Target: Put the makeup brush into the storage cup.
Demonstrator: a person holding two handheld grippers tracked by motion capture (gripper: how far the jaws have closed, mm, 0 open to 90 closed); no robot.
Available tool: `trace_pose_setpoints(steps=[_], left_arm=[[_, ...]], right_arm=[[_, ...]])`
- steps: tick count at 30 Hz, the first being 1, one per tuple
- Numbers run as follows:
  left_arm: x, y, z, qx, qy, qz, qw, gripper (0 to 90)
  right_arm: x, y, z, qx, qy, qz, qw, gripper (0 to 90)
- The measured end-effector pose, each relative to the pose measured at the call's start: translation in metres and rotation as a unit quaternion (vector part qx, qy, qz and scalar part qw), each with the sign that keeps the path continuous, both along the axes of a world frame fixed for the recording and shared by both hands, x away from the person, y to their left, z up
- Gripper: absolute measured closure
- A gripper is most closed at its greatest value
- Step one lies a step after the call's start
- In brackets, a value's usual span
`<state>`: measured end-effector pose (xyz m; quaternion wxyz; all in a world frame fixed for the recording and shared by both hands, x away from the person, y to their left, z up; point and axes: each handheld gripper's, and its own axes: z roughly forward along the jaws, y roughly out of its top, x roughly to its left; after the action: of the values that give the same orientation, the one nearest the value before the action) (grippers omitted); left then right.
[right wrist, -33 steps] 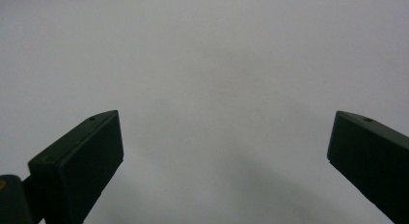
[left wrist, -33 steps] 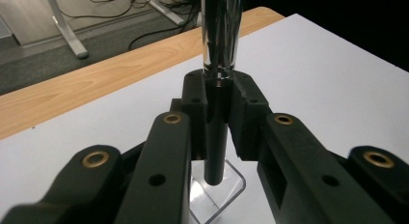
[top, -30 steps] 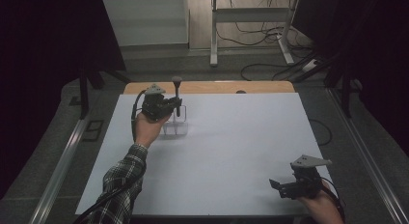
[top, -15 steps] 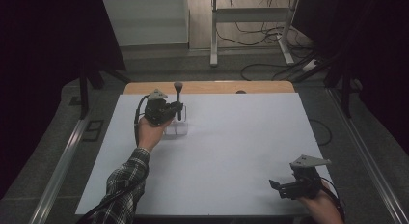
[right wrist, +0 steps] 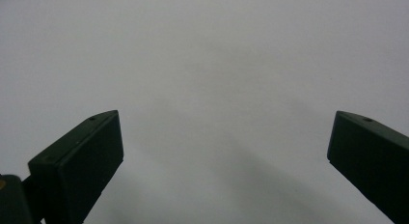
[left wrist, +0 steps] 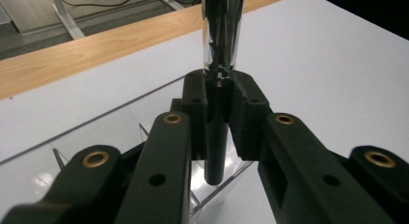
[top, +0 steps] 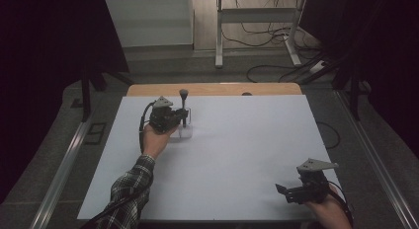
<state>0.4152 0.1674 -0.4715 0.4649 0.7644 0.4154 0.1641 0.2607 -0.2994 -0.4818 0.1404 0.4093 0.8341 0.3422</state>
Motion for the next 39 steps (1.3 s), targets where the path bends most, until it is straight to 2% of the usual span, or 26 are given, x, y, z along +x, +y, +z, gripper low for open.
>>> trace_pose_setpoints(steps=[12, 15, 21, 32, 39], left_arm=[[-0.001, -0.003, -0.006, 0.007, 0.011, -0.008, 0.9999, 77.2], [-0.002, -0.003, -0.003, 0.003, 0.01, -0.01, 0.9999, 70.1], [-0.004, -0.004, 0.002, 0.011, 0.005, -0.011, 0.9999, 63.4], [-0.005, -0.005, 0.003, 0.029, 0.013, -0.016, 0.9994, 44.4], [-0.009, -0.005, 0.004, 0.017, 0.013, -0.01, 0.9997, 35.1]], right_arm=[[0.0, 0.0, 0.0, -0.001, 0.003, -0.001, 1.0, 0.0], [0.0, 0.0, 0.0, -0.001, 0.003, -0.001, 1.0, 0.0], [0.0, 0.0, 0.0, -0.001, 0.002, 0.0, 1.0, 0.0], [0.0, 0.0, 0.0, 0.002, 0.002, -0.005, 1.0, 0.0], [0.0, 0.0, 0.0, -0.001, 0.002, -0.003, 1.0, 0.0]])
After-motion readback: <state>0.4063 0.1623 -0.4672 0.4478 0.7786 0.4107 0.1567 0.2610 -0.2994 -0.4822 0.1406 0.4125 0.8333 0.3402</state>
